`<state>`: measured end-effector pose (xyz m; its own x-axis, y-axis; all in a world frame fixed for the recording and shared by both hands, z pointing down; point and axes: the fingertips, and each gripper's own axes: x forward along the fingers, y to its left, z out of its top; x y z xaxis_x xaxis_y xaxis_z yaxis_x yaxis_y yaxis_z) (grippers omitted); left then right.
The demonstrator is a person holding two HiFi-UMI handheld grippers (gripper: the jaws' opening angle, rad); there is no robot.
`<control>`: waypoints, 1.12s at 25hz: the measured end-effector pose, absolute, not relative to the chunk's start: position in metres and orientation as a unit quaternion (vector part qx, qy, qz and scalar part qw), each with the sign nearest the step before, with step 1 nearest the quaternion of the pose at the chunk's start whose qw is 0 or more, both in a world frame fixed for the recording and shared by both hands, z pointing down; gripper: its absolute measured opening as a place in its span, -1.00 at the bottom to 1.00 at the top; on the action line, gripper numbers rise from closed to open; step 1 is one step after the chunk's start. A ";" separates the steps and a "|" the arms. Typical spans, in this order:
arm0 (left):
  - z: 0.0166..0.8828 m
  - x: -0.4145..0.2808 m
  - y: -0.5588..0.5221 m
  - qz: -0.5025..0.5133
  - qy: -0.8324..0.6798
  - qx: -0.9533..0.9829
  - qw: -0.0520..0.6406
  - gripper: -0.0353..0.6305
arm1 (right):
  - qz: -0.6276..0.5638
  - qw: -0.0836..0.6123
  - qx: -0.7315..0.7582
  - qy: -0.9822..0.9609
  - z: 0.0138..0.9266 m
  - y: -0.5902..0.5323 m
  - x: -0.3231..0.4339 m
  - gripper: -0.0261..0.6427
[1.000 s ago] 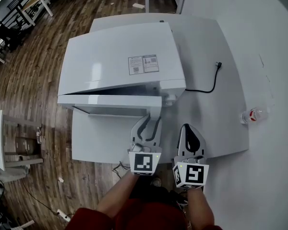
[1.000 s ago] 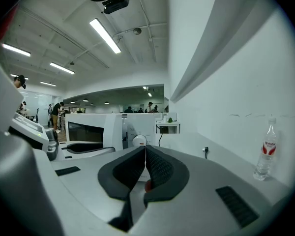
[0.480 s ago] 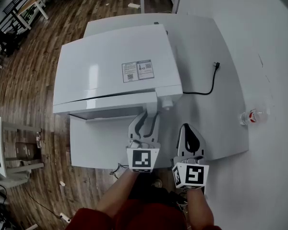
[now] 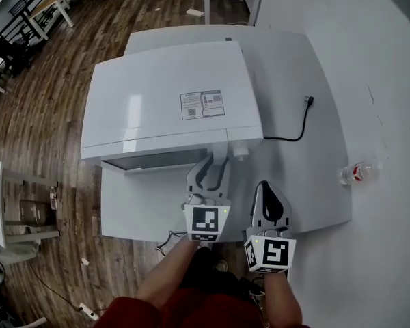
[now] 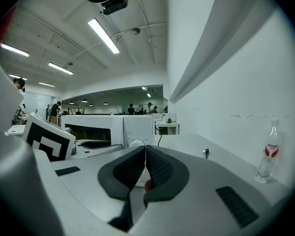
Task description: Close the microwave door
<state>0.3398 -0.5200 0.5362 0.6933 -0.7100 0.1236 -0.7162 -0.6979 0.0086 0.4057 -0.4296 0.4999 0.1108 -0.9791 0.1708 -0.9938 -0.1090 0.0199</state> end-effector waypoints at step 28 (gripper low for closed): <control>0.394 0.106 -0.337 0.011 -0.519 0.854 -0.033 -0.57 | -0.018 -0.019 0.635 -0.772 0.386 -0.313 0.225 -0.83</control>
<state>0.1055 -0.3367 0.3944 0.4616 -0.8870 -0.0146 -0.8855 -0.4597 -0.0681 0.2250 -0.3129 0.3861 -0.1932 -0.9798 -0.0525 -0.9811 0.1932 0.0042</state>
